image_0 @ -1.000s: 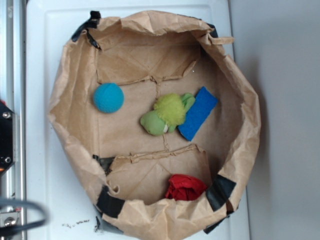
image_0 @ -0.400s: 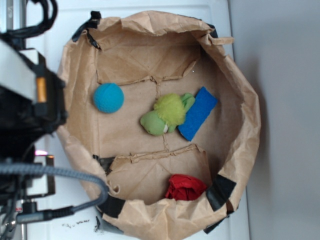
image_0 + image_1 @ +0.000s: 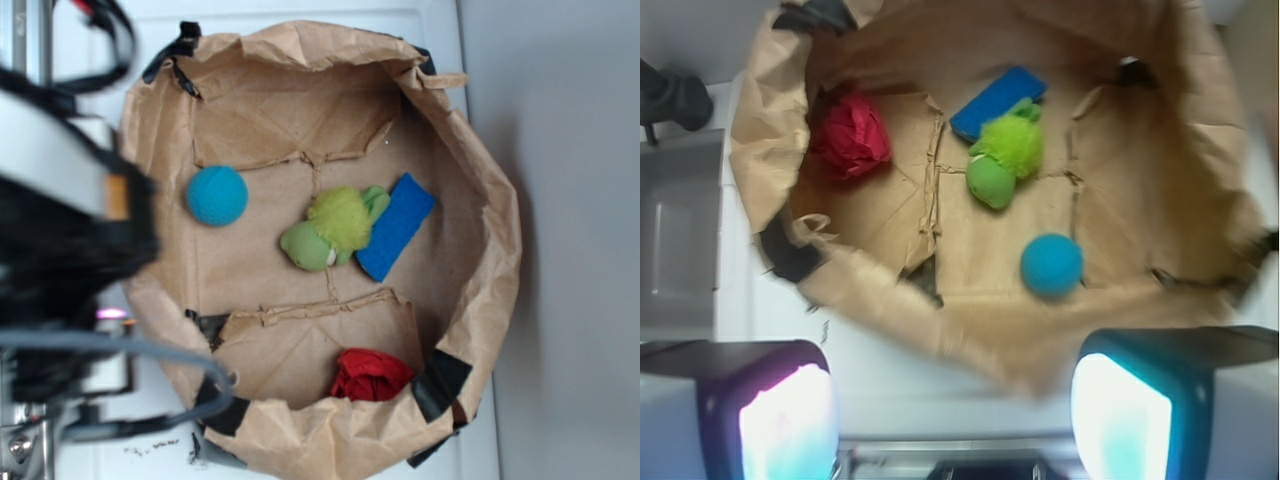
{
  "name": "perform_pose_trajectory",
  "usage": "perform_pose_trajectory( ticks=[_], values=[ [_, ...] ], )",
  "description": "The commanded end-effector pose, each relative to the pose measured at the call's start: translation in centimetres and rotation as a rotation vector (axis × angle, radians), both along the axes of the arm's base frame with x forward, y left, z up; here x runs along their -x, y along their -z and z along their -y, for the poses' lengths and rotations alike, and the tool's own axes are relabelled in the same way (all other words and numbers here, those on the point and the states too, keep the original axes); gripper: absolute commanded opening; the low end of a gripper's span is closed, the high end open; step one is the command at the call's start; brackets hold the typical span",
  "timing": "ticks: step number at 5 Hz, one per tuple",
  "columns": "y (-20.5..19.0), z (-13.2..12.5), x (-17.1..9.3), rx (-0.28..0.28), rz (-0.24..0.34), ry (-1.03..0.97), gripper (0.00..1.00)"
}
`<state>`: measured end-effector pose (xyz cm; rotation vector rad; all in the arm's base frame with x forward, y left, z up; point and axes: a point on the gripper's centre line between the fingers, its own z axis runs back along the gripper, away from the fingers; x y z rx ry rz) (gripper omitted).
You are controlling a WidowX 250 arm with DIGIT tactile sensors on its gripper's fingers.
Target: Grab the green animal.
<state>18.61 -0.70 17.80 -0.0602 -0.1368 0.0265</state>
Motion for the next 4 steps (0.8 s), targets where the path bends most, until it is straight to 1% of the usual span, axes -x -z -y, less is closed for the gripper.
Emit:
perform_pose_trajectory(
  ticks=[1, 2, 3, 4],
  values=[
    [4.3, -3.5, -2.6, 0.051, 0.096, -0.056, 1.0],
    [6.2, -3.9, -4.3, 0.031, 0.111, -0.12, 1.0],
    [8.5, -2.5, -6.5, -0.031, 0.109, -0.161, 1.0],
    [9.5, -1.6, -7.8, -0.068, 0.12, -0.178, 1.0]
  ],
)
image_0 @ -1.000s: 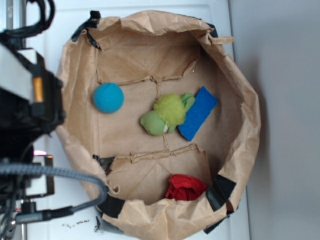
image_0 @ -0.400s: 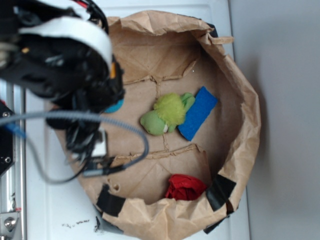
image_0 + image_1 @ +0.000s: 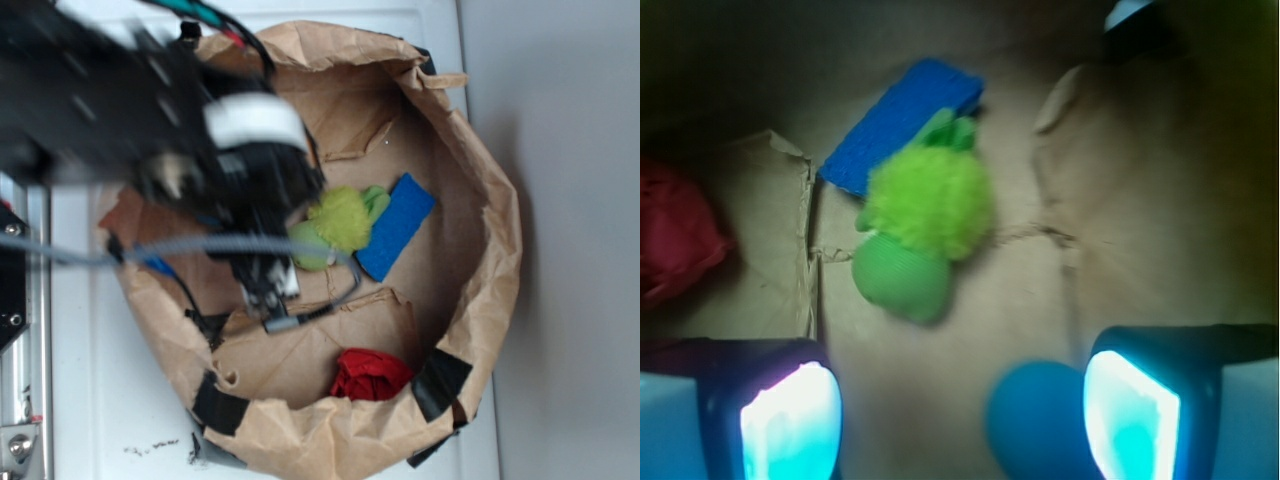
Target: Grab the green animal.
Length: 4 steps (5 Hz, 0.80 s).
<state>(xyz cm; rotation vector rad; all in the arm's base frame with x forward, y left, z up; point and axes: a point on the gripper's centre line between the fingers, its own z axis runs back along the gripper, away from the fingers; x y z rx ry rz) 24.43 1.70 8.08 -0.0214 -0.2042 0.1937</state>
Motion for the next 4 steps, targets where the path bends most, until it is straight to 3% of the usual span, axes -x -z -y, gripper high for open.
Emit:
perform_pose_trajectory(
  ticks=[1, 3, 4],
  values=[
    [1.0, 0.7, -3.1, -0.074, 0.077, -0.019, 1.0],
    [2.9, 0.9, -4.5, -0.067, 0.056, -0.026, 1.0],
    [4.6, 0.6, -5.4, -0.1, 0.053, -0.035, 1.0]
  ],
)
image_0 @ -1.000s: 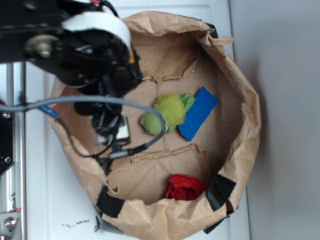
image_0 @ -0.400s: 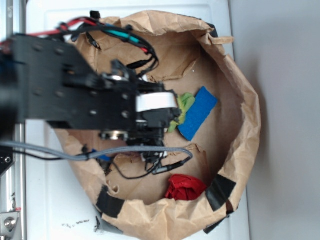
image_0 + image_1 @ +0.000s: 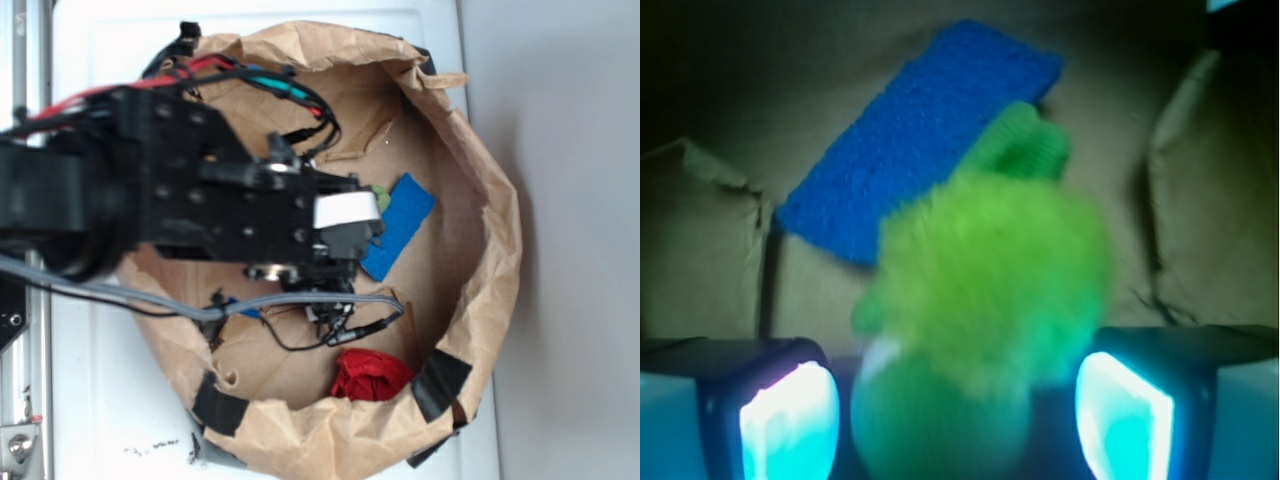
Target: Grab the green animal.
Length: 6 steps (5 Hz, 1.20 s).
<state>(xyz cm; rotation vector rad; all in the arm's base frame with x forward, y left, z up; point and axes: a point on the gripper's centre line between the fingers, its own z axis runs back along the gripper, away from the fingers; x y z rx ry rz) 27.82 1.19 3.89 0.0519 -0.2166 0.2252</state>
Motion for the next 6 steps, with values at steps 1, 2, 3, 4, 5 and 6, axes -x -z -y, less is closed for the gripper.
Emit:
perform_pose_trajectory(
  ticks=[1, 2, 3, 4, 5, 6],
  values=[
    [0.1, -0.2, -2.2, -0.002, 0.045, -0.009, 0.0],
    [-0.9, -0.2, -2.0, 0.007, 0.073, -0.017, 0.0],
    [-3.6, 0.1, -0.8, 0.046, 0.096, 0.007, 0.0],
    [-8.6, 0.2, 1.1, 0.124, 0.068, 0.064, 0.0],
    [-12.2, 0.1, 2.4, 0.148, 0.055, 0.08, 0.0],
    [-14.5, 0.0, 2.9, 0.145, 0.007, 0.098, 0.0]
  ],
)
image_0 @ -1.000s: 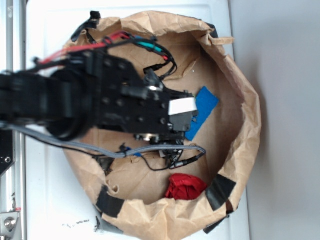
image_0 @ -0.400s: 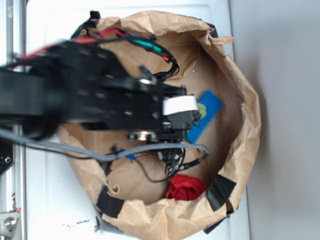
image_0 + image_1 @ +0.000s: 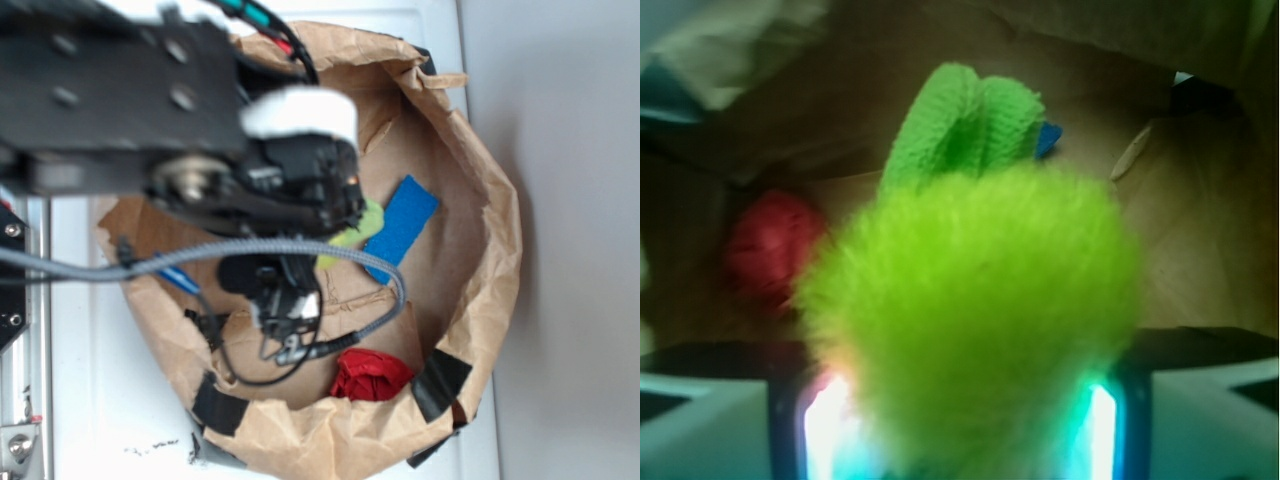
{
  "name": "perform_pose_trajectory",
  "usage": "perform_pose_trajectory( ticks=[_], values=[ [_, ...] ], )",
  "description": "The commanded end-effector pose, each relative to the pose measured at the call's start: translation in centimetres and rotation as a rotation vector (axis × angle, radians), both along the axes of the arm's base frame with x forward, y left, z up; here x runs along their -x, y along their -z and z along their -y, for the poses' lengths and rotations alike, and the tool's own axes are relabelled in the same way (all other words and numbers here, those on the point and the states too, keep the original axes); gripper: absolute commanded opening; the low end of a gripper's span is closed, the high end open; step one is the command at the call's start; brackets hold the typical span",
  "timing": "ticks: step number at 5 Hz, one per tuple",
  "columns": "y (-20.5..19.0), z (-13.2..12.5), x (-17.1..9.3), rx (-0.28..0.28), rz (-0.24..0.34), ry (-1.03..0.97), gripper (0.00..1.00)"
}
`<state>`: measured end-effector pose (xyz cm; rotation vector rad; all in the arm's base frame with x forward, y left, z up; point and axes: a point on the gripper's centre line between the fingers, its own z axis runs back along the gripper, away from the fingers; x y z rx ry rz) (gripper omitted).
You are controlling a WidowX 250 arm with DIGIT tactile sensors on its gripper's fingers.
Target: Grab the green animal.
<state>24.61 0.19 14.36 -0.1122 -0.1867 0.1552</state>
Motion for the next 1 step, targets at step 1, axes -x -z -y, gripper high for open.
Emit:
perform_pose_trajectory(
  ticks=[1],
  values=[
    [-3.61, -0.87, -0.59, -0.034, 0.049, -0.004, 0.0]
  ],
)
